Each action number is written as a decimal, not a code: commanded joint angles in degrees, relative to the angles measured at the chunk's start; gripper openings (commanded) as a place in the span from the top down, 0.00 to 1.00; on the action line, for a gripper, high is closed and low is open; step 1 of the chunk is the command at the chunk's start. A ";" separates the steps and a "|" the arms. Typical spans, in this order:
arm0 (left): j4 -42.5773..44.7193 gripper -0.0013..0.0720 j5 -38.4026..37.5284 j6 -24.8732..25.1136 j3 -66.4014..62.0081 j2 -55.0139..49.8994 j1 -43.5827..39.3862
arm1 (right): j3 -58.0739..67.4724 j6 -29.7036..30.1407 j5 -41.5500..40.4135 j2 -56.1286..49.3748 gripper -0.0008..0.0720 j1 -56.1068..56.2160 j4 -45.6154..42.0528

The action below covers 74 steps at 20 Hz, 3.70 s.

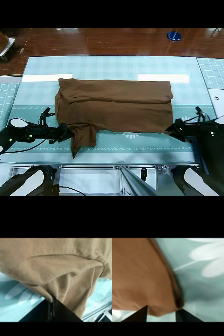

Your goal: Fold the shirts.

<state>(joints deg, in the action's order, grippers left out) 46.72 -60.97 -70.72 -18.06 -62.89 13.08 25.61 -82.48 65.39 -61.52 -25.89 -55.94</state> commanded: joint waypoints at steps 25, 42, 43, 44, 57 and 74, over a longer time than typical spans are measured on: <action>-3.28 0.87 0.57 -7.56 -68.94 -42.69 -5.95 | 53.46 9.73 1.55 -40.44 0.90 5.40 19.74; 5.84 0.29 10.71 -6.45 -30.58 -7.54 1.53 | 50.64 4.72 1.62 -41.29 0.42 -0.07 7.15; 5.70 0.29 9.77 -6.47 -30.23 -7.17 0.09 | 50.64 5.16 0.87 -41.88 0.42 0.85 9.05; 5.49 0.29 9.33 -6.45 -30.36 -7.17 -1.64 | 50.64 5.18 0.39 -42.38 0.42 1.81 10.05; -2.54 0.96 10.56 -1.64 -31.80 -7.54 -16.87 | 45.94 9.51 11.67 -24.09 0.96 6.23 1.22; -5.38 0.96 8.83 -14.91 -76.11 -50.16 -64.89 | 24.98 2.97 11.47 27.04 0.96 7.19 4.59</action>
<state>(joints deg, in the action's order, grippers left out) 41.52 -50.28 -81.69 -89.78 -108.14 -45.67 50.87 -79.00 77.67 -36.05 -19.31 -52.97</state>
